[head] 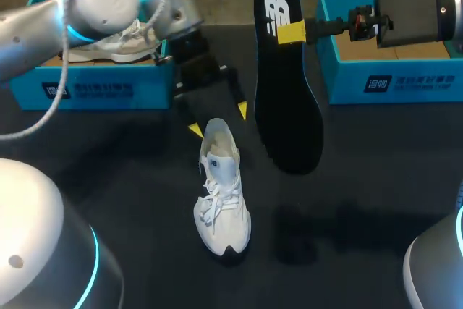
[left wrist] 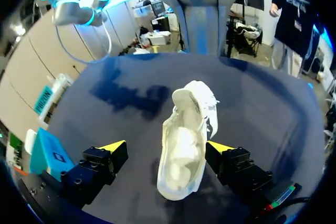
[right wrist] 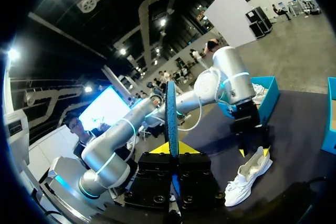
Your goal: Take the shoe out of the shoebox, open the shoe tongue, remove and reinsert the insole, then place the shoe into the shoebox
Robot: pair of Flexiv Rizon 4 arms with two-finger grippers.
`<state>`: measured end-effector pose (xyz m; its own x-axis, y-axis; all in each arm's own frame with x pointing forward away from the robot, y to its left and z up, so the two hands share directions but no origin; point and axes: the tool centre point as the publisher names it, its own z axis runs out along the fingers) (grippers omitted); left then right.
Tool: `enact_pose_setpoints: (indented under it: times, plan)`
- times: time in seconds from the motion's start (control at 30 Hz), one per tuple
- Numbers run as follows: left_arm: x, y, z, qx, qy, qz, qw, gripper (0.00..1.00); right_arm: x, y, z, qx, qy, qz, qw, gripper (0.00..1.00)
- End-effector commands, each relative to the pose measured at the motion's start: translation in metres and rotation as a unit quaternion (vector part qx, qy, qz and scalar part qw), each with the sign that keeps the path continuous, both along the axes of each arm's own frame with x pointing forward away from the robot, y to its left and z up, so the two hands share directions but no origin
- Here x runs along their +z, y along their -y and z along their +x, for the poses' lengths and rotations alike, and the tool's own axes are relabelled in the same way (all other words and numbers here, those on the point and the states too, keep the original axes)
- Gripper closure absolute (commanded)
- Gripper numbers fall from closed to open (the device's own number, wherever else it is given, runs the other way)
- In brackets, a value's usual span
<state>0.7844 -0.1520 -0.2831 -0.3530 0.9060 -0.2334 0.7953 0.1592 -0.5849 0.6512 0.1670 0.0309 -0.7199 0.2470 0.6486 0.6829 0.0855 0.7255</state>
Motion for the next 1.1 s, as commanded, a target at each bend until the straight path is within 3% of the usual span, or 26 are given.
enact_pose_setpoints:
  times: [0.03,0.17,0.33,0.7,1.1]
  plan:
    - [0.008,-0.011,-0.005,0.111,0.031,-0.168,0.979,0.0,0.001,-0.005,0.004,0.001,-0.001,-0.002,1.0,1.0]
    - [0.017,-0.014,-0.007,0.13,0.049,-0.208,0.968,0.0,0.003,-0.001,0.012,-0.009,-0.013,0.006,1.0,1.0]
    - [0.03,-0.018,-0.011,0.148,0.067,-0.252,0.954,0.0,0.002,0.011,0.031,-0.019,-0.056,0.009,0.998,1.0]
    - [0.058,-0.032,-0.025,0.172,0.131,-0.337,0.916,0.0,-0.003,0.034,0.079,-0.001,-0.11,0.007,0.994,1.0]
    - [0.078,-0.048,-0.049,0.185,0.205,-0.415,0.867,0.0,-0.038,0.054,0.124,0.002,-0.211,0.031,0.977,1.0]
